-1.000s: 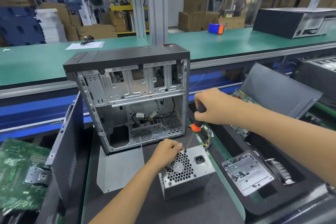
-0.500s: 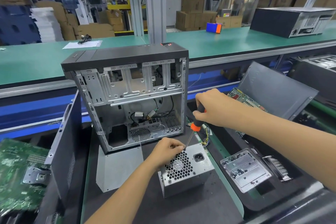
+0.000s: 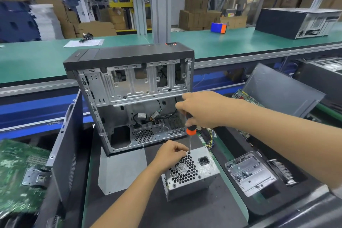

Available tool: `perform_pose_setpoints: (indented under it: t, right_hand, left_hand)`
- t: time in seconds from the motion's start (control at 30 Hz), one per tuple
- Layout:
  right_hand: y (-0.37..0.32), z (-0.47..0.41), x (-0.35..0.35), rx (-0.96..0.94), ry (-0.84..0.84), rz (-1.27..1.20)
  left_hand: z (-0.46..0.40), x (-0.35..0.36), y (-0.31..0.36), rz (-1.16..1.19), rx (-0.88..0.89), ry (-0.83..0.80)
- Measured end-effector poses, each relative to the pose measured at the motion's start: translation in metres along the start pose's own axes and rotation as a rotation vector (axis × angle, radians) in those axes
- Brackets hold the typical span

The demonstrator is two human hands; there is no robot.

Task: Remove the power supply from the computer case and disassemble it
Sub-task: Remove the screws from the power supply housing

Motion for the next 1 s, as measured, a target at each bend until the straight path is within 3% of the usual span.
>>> perform_pose_setpoints:
  t: [0.13,0.23,0.4,0.5,0.6,0.77,1.0]
  right_hand:
    - [-0.005,-0.002,-0.008,-0.212,-0.059,-0.154]
    - [-0.004,-0.004,-0.012,-0.216,-0.143,-0.262]
    - [0.007,-0.008,-0.006,0.021,-0.128,-0.239]
    - [0.007,-0.01,-0.004,0.196,0.052,0.109]
    - [0.001,-0.01,-0.003,0.238,0.139,0.171]
    - [0.0,-0.012,0.002,0.136,0.179,0.231]
    - [0.014,-0.008,0.003,-0.139,-0.032,0.11]
  left_hand:
    - [0.002,-0.001,0.002,-0.023,0.037,-0.028]
    - [0.003,-0.003,0.006,-0.071,0.138,-0.07]
    - [0.004,-0.006,0.01,-0.032,0.228,-0.068]
    - [0.004,-0.005,0.01,-0.029,0.22,-0.071]
    - [0.003,-0.006,0.01,-0.068,0.221,-0.068]
    - [0.0,-0.004,0.018,-0.016,0.25,0.02]
    - [0.004,0.011,0.02,0.174,0.265,0.141]
Point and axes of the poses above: each hand's wrist, its own z-axis away from the middle knuckle, its own x-axis out of the palm, y = z × x, the point moved 4 cm from there along -z, towards the middle knuckle, and after that the axes turned 7 degrees about x, right-handed, at the moved point
